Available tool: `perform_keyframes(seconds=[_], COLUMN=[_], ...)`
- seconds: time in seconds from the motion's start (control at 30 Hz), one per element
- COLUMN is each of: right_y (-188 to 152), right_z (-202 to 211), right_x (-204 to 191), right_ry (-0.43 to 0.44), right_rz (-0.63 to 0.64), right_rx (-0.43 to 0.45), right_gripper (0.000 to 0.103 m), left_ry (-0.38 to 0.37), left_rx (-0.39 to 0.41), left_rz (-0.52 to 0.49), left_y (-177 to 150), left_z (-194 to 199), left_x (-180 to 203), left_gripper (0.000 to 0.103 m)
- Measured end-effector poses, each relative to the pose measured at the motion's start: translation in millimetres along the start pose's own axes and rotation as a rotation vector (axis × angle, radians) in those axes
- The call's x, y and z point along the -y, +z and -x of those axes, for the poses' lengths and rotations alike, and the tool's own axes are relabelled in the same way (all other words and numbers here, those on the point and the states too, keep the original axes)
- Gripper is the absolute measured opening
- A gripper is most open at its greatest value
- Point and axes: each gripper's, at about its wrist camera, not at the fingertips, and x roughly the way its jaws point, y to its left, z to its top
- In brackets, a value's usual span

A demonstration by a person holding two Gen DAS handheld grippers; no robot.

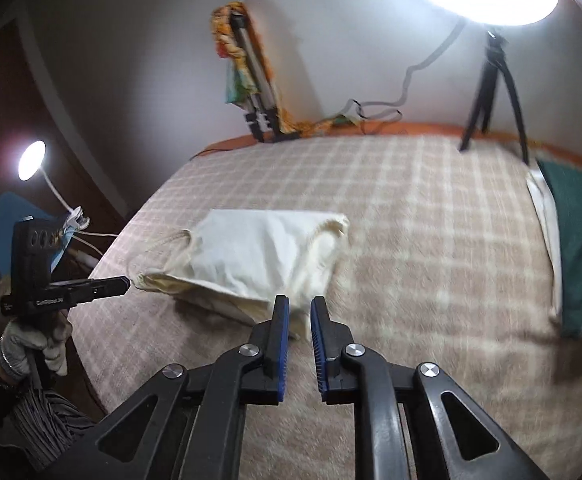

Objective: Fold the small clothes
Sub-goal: 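Lift the straps with both tools and fold them over onto the hem, then open both tools and release the folded tank top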

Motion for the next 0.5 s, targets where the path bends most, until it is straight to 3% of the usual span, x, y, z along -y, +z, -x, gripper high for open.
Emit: perform_keyframes(seconds=[0.13,0.23,0.5], right_y=[13,19,6], right_z=[-29,-54,-84], right_x=[-19,-29,-37], right_ry=[-0.009,-0.027,-0.035], right_rz=[0.055,0.099,0.125], right_rx=[-0.029,-0.073,-0.189], right_gripper=[0.015,0.015,0.015], left_ry=[0.015,0.045,0.1], left_rx=[0.067,0.072,-0.103], left_rz=[-0.033,-0.05,-0.072], left_y=[15,27,10], left_z=[-1,-15,-68], left_x=[13,17,6], left_gripper=[0.013,0.013,0.013])
